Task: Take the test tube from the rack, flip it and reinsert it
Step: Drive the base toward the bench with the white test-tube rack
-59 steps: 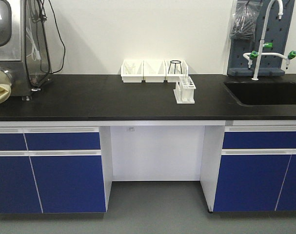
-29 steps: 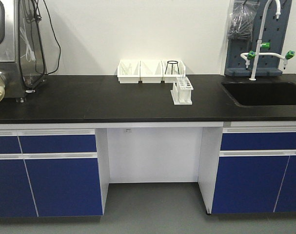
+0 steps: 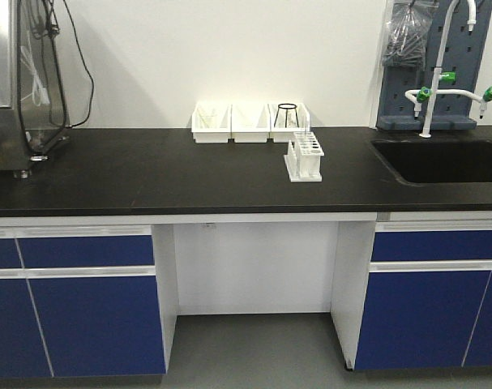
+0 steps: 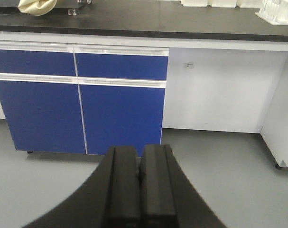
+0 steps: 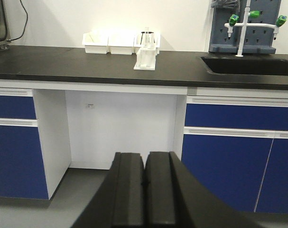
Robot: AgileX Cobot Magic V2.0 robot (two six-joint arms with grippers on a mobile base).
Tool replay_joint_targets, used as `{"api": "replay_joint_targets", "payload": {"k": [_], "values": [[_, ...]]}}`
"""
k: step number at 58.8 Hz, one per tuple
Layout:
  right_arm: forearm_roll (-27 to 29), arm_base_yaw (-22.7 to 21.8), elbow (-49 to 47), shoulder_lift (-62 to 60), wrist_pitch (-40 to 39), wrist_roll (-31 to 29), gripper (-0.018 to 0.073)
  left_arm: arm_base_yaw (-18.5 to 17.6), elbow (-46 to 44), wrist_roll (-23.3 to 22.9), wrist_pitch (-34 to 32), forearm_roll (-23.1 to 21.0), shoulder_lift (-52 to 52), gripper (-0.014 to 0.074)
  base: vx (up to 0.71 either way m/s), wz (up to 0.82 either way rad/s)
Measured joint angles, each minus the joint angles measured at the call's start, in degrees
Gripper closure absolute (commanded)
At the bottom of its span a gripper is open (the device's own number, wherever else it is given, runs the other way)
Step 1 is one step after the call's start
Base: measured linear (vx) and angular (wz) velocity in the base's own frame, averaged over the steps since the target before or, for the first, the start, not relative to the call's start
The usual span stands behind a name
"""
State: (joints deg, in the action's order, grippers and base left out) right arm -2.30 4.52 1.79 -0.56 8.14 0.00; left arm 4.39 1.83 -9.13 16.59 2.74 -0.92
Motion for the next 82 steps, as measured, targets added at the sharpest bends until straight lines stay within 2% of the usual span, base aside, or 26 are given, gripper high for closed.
{"api": "replay_joint_targets", "payload": {"k": [36,82], "values": [[0.0,0.0,0.0,0.0,0.0,0.0,0.0568,0.0,0.0,0.0,0.0,0.0,0.0,0.0603,0.28,-0.01],[0.0,0.0,0.0,0.0,0.0,0.0,0.0568,0.0,0.0,0.0,0.0,0.0,0.0,0.0603,0.46,-0.01]]}}
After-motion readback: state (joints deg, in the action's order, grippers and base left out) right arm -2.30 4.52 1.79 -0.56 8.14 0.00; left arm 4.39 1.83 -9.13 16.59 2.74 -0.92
